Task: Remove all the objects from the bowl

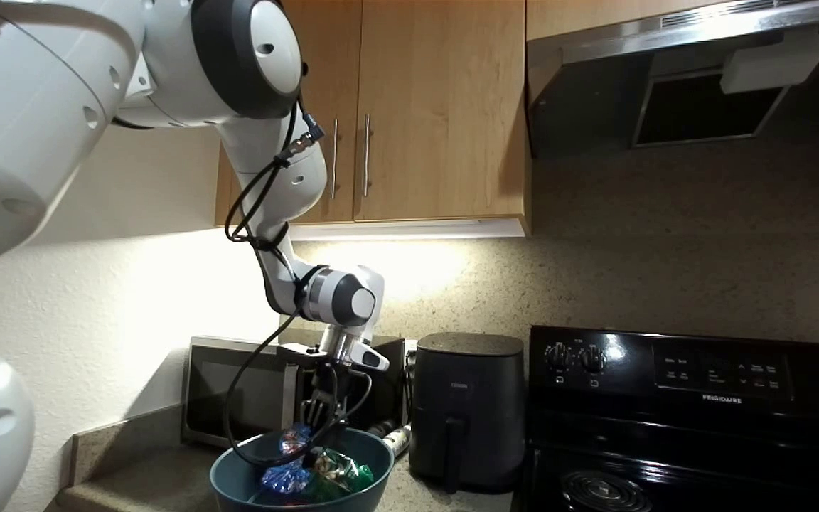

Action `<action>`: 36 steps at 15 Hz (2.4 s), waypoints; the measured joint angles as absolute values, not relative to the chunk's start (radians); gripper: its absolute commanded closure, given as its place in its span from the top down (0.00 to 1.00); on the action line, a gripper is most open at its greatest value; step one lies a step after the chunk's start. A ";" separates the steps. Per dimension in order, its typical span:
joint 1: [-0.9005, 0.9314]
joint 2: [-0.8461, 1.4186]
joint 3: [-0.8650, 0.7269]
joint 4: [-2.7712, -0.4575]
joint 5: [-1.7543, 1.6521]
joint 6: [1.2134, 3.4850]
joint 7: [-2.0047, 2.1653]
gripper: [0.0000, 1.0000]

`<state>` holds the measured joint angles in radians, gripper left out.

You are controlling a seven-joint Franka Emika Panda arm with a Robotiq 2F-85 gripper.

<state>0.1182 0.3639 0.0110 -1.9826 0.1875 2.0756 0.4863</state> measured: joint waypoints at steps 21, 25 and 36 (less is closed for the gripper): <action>0.010 -0.119 -0.046 -2.332 0.003 2.137 0.926 0.07; 0.001 -0.110 -0.041 -2.329 -0.010 2.159 0.943 0.06; -0.055 0.180 -0.116 -2.197 -0.492 2.476 1.508 0.06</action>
<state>-0.0552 0.1795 -0.1155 -2.1972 -0.4920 2.4764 1.5083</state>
